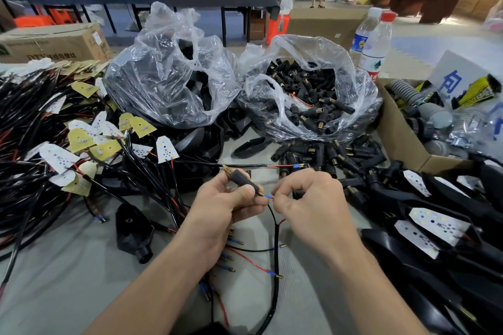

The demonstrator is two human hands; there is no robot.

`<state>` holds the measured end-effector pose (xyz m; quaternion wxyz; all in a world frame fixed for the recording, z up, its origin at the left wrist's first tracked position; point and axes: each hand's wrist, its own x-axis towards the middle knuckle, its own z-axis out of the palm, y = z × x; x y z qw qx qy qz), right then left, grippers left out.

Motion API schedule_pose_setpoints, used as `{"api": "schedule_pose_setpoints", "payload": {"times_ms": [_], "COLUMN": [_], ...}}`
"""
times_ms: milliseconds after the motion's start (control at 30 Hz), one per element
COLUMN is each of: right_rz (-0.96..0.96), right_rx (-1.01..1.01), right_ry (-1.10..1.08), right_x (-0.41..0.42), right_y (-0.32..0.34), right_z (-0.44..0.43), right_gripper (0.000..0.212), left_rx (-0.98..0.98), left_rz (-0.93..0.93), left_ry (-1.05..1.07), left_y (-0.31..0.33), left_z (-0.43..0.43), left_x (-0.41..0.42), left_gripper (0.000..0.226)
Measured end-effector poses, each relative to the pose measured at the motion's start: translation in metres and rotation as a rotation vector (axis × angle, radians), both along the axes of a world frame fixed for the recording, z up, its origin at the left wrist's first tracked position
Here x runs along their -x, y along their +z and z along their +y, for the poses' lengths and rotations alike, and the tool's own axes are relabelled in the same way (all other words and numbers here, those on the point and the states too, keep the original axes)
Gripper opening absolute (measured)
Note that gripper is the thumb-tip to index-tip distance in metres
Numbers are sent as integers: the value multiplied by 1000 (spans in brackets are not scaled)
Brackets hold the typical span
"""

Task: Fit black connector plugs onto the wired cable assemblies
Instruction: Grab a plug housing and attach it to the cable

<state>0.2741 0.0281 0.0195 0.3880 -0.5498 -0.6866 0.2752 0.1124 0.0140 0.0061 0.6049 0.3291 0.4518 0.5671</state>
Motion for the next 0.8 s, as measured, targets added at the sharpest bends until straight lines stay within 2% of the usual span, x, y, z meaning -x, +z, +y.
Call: {"api": "schedule_pose_setpoints", "payload": {"times_ms": [200, 433, 600, 700, 800], "right_rz": [1, 73, 51, 93, 184], "right_rx": [9, 97, 138, 197, 282], "right_ry": [-48, -31, -1, 5, 63], "right_x": [4, 5, 4, 4, 3], "right_y": [-5, -8, -9, -8, -4], "right_z": [0, 2, 3, 5, 5], "right_gripper": [9, 17, 20, 23, 22], "left_rx": [5, -19, -16, -32, -32], "left_rz": [25, 104, 195, 264, 230], "left_ry": [3, 8, 3, 22, 43], "left_y": [-2, -2, -3, -2, -1], "left_z": [0, 0, -2, -3, -2], "left_x": [-1, 3, 0, 0, 1], "left_gripper": [14, 14, 19, 28, 25]}}
